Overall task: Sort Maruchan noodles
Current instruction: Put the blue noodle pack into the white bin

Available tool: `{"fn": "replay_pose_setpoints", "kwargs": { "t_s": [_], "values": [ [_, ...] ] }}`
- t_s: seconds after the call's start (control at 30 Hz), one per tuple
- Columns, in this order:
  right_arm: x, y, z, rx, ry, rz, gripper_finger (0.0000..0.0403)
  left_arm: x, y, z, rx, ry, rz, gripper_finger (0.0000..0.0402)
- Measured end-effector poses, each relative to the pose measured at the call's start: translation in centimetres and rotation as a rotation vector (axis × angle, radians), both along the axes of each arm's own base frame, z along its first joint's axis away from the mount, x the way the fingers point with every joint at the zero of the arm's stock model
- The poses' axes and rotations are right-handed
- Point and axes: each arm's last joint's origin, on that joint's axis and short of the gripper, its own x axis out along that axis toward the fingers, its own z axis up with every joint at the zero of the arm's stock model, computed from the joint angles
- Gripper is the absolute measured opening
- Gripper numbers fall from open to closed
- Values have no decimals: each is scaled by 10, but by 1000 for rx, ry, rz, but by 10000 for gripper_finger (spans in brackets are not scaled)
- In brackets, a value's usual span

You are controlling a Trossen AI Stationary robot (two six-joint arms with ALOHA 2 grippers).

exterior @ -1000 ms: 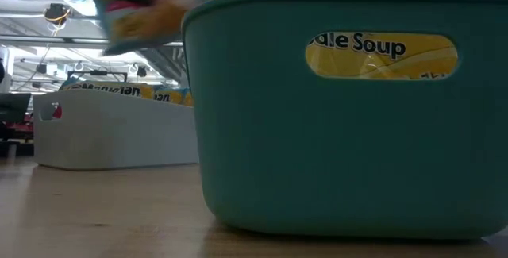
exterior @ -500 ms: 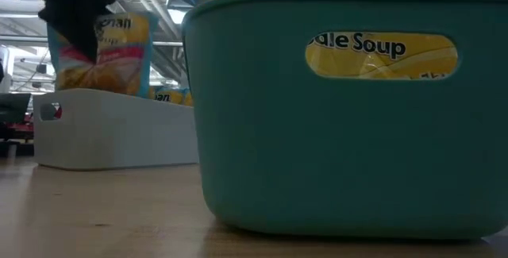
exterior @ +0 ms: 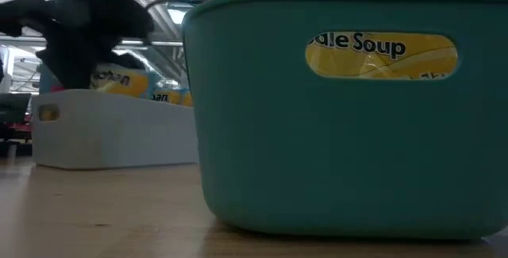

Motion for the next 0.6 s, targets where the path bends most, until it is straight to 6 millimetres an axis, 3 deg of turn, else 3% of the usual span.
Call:
{"fn": "replay_pose_setpoints", "kwargs": {
  "t_s": [0.33,0.6],
  "values": [
    [-2,0,-3,-25,37,9,285,-13,-14,-14,-32,42,532,98],
    [-2,0,-4,-37,41,14,285,-19,-30,-16,67,-2,416,99]
  ]
}}
